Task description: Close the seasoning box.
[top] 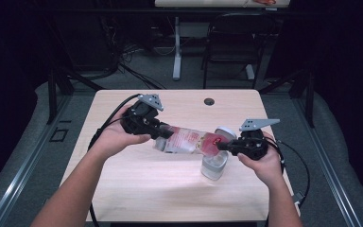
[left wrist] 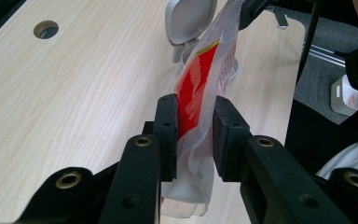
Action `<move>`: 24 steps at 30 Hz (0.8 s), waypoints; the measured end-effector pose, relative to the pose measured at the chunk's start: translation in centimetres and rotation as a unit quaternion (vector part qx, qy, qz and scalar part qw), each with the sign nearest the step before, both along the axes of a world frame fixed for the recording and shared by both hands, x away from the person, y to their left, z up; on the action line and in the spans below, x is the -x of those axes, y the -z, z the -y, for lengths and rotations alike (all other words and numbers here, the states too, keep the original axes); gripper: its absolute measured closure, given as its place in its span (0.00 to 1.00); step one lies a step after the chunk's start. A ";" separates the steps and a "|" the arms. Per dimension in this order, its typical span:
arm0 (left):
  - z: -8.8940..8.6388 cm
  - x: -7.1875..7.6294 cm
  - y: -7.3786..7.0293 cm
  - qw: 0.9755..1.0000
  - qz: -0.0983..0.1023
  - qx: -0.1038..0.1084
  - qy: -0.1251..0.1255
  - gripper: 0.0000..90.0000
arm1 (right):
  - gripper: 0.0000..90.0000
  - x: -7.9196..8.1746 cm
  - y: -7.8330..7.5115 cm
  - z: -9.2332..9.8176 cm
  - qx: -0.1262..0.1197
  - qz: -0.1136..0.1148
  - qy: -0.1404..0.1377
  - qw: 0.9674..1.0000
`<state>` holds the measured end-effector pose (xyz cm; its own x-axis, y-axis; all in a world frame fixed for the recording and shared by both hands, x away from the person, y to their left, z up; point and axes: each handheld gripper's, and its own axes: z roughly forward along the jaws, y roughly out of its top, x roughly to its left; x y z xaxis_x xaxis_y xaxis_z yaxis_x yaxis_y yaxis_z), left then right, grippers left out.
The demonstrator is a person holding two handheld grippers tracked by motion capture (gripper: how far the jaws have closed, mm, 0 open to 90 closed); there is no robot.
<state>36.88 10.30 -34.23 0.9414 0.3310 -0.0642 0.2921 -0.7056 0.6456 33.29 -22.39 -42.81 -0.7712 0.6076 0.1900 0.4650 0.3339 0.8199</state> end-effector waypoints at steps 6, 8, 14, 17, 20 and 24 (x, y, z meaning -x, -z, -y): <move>0.2 -0.3 0.0 1.000 -0.003 0.001 -0.001 0.82 | 0.98 -0.2 0.3 0.1 -0.004 -0.005 0.001 1.000; 0.3 -0.2 -0.1 1.000 -0.001 0.000 0.000 0.82 | 0.98 -0.2 0.3 0.1 -0.002 -0.004 0.001 1.000; 0.4 -0.3 -0.1 1.000 -0.004 0.001 -0.001 0.82 | 0.98 -0.2 0.4 0.2 -0.002 -0.006 0.003 1.000; 0.3 -0.4 -0.1 1.000 -0.005 0.002 -0.001 0.82 | 0.98 -0.3 0.5 0.2 -0.005 -0.007 0.004 1.000; 0.4 -0.4 -0.1 1.000 -0.004 0.002 0.000 0.82 | 0.98 -0.3 0.6 0.3 -0.010 -0.009 0.004 1.000; 0.4 -0.5 -0.2 1.000 -0.005 0.002 0.000 0.82 | 0.98 -0.3 0.6 0.3 -0.009 -0.008 0.005 1.000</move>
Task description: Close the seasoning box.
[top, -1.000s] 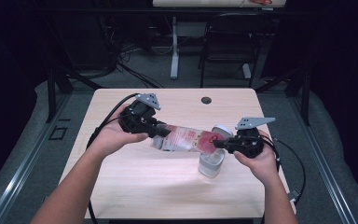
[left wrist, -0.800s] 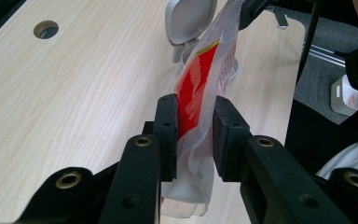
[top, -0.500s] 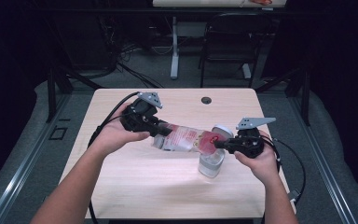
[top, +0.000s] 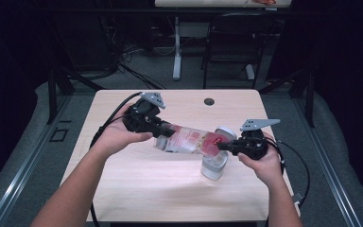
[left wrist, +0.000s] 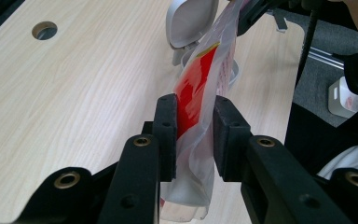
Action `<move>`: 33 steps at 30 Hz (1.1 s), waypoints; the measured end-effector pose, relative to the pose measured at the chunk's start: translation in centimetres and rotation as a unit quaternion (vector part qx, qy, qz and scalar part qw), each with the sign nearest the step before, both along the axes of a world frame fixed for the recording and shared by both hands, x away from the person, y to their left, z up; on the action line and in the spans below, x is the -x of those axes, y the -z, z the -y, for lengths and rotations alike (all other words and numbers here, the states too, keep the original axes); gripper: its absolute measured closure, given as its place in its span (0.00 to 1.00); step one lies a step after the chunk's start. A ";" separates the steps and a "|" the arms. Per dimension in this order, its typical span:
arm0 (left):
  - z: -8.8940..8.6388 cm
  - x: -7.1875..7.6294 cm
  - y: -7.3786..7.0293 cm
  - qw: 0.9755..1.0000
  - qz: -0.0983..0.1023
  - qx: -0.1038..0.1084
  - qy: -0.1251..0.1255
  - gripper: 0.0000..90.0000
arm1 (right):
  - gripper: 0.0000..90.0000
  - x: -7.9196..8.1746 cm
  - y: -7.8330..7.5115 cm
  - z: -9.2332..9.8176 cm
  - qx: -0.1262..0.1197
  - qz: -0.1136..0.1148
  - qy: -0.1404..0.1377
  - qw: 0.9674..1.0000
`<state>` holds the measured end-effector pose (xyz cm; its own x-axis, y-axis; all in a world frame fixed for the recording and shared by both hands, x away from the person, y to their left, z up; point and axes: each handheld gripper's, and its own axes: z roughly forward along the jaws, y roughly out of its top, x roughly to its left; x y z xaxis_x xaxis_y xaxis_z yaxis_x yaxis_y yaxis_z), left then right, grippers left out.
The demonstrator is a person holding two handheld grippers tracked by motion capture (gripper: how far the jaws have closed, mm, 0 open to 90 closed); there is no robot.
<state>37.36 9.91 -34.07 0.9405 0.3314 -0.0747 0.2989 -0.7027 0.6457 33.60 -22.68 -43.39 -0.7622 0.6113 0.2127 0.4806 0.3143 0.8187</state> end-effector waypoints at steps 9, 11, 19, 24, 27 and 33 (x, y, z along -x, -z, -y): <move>0.1 -0.1 0.0 1.000 -0.001 0.002 -0.002 0.81 | 0.96 0.0 0.0 -0.1 0.007 0.002 0.001 1.000; 0.1 -0.1 0.0 1.000 -0.001 0.002 -0.002 0.81 | 0.96 0.0 0.1 -0.1 0.009 0.002 0.002 1.000; 0.1 0.0 0.0 1.000 0.000 0.001 -0.001 0.81 | 0.96 -0.1 0.2 -0.2 0.013 0.003 0.002 1.000; 0.2 -0.1 -0.1 1.000 0.003 0.000 0.000 0.81 | 0.96 -0.1 0.2 -0.2 0.013 0.002 0.002 1.000; 0.2 -0.1 -0.2 1.000 0.003 0.001 0.000 0.81 | 0.96 -0.1 0.2 -0.2 0.014 0.002 0.002 1.000; 0.4 0.0 -0.3 1.000 0.004 0.001 0.000 0.81 | 0.97 -0.1 0.2 -0.2 0.014 0.001 0.002 1.000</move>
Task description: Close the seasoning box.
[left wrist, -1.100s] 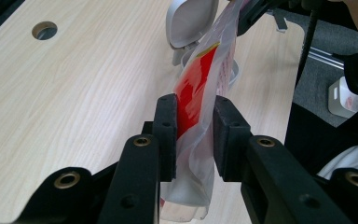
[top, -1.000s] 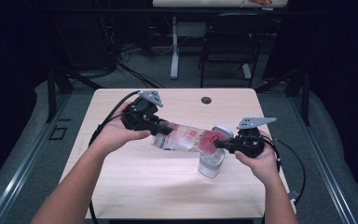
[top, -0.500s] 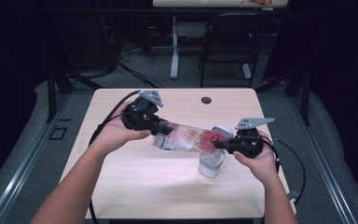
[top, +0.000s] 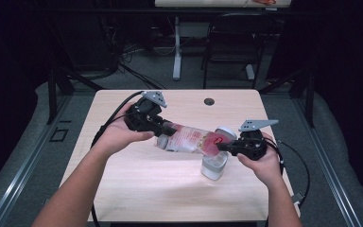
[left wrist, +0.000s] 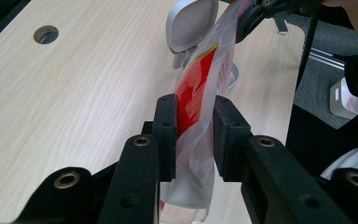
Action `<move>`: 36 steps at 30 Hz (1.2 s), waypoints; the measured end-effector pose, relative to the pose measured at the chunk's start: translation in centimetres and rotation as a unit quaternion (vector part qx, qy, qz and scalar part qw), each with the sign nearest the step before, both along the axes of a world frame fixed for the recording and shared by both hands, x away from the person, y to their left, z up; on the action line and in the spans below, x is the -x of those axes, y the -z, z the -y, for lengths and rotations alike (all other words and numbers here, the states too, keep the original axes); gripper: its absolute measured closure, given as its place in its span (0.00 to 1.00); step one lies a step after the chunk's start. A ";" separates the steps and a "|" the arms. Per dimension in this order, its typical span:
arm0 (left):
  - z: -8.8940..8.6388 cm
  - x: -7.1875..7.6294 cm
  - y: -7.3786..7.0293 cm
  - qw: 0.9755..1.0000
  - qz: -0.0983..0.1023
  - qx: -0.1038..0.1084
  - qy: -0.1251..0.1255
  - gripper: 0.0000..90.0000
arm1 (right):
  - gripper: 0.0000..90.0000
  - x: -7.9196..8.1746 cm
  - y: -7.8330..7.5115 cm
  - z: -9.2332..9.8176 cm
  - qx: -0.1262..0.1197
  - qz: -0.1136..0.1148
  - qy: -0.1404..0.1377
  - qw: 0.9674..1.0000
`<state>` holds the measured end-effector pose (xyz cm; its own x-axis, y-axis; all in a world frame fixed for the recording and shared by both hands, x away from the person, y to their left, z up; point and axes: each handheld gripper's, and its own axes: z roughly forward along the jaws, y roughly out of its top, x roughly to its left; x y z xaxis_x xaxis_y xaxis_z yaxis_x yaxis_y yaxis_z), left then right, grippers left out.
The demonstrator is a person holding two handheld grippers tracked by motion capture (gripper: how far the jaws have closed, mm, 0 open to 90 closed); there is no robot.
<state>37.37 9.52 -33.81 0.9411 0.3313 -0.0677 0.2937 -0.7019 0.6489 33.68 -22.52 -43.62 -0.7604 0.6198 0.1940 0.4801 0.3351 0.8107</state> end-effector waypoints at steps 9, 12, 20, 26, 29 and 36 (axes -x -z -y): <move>0.1 0.0 -0.1 1.000 0.002 0.000 0.001 0.82 | 0.97 0.1 -0.1 0.0 0.001 -0.001 -0.001 1.000; 0.1 0.0 0.0 1.000 0.002 0.002 0.001 0.82 | 0.97 0.1 -0.1 0.0 0.001 -0.002 -0.002 1.000; 0.0 -0.1 -0.1 1.000 -0.001 0.005 0.003 0.82 | 0.98 0.1 -0.1 0.0 -0.004 -0.008 -0.012 1.000; 0.0 -0.1 -0.1 1.000 -0.001 0.006 0.003 0.82 | 0.98 0.2 -0.2 0.1 -0.007 -0.014 -0.015 1.000; 0.0 -0.1 -0.1 1.000 -0.001 0.006 0.002 0.82 | 0.98 0.2 -0.2 0.1 -0.009 -0.015 -0.015 1.000; 0.0 0.0 -0.2 1.000 0.000 0.004 0.002 0.82 | 0.98 0.1 -0.1 0.0 -0.010 -0.018 -0.018 1.000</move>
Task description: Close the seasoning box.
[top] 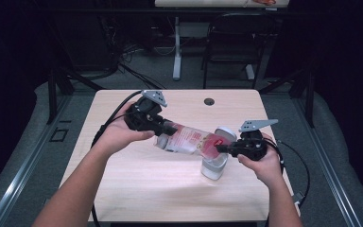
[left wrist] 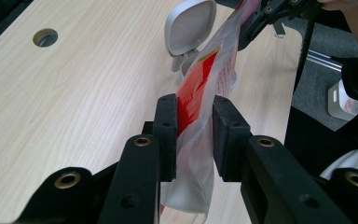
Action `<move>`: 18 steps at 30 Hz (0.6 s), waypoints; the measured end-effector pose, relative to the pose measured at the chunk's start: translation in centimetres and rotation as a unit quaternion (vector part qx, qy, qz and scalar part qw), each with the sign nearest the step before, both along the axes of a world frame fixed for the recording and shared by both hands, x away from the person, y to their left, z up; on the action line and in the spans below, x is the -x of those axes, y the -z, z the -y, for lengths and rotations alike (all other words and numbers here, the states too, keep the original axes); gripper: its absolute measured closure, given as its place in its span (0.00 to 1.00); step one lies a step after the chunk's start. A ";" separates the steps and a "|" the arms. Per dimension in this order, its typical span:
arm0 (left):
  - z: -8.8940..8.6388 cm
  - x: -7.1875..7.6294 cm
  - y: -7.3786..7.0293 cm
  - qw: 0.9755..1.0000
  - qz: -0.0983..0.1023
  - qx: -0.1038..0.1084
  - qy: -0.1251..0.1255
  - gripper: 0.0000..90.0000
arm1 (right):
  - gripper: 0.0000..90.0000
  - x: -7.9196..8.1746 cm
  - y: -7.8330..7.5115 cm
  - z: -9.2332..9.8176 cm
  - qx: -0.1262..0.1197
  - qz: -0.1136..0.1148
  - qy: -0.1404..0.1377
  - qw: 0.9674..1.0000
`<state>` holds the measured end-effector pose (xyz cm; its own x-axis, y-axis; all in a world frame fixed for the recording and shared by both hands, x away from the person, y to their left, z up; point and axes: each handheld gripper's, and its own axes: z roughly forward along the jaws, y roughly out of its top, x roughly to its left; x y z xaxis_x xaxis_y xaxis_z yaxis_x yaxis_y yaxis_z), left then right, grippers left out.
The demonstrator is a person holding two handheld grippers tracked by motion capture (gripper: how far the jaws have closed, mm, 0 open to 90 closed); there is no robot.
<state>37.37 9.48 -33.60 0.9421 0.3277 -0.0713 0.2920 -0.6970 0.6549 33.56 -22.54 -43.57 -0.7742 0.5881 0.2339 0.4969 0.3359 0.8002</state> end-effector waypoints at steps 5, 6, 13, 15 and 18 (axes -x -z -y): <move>0.0 0.0 -0.1 1.000 -0.001 0.002 0.000 0.82 | 0.98 0.1 -0.1 0.1 -0.003 0.001 0.002 1.000; 0.1 0.0 -0.1 1.000 0.002 0.002 0.001 0.82 | 0.98 0.1 -0.1 0.1 -0.003 0.002 0.001 1.000; 0.3 0.0 -0.2 1.000 0.005 -0.001 0.002 0.82 | 0.98 0.0 -0.1 0.1 -0.002 0.002 0.005 1.000; 0.4 0.0 -0.2 1.000 0.005 -0.002 0.001 0.82 | 0.98 0.0 -0.1 0.2 -0.001 0.002 0.005 1.000; 0.5 0.0 -0.2 1.000 0.005 -0.002 0.001 0.82 | 0.98 0.0 0.0 0.1 -0.004 0.002 0.010 1.000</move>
